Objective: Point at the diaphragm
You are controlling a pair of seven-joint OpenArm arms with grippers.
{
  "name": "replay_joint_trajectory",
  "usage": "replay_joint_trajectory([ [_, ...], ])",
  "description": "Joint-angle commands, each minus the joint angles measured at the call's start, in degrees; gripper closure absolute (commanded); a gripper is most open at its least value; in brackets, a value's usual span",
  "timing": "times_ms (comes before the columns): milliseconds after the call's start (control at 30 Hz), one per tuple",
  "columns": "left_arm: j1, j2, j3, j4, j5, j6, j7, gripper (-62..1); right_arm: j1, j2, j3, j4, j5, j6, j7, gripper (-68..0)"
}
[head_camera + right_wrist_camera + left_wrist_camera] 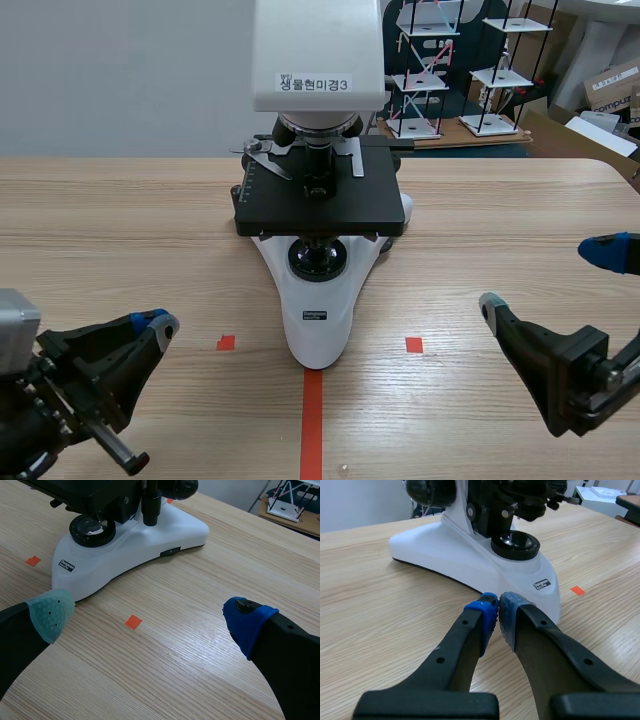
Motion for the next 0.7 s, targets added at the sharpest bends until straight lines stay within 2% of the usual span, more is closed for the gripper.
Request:
replay_joint_trajectory([
  [0,-0.94,1.33,0.57,-0.85,1.51,-0.07,-1.75,-5.5,0.55,0.59,0.48,0.81,0.35,0.0,0.83,-67.1],
  [167,-6.32,4.61,3.96,-8.87,6.38,1.2,-5.29,-5.5,0.55,0.59,0.48,0.81,0.35,0.0,0.83,-67.1],
  [400,-14.21,7.72,10.01,-16.52,9.09,2.6,-5.16,-5.5,0.55,0.59,0.48,0.81,0.35,0.0,0.83,-67.1],
  [467,-16.0,8.41,11.32,-17.7,9.07,3.87,-5.16,-5.5,0.55,0.59,0.48,0.81,0.35,0.0,0.83,-67.1],
  [667,-19.69,9.94,12.15,-19.56,8.57,4.0,-6.95,-5.5,0.55,0.59,0.48,0.81,0.35,0.0,0.85,-67.1],
])
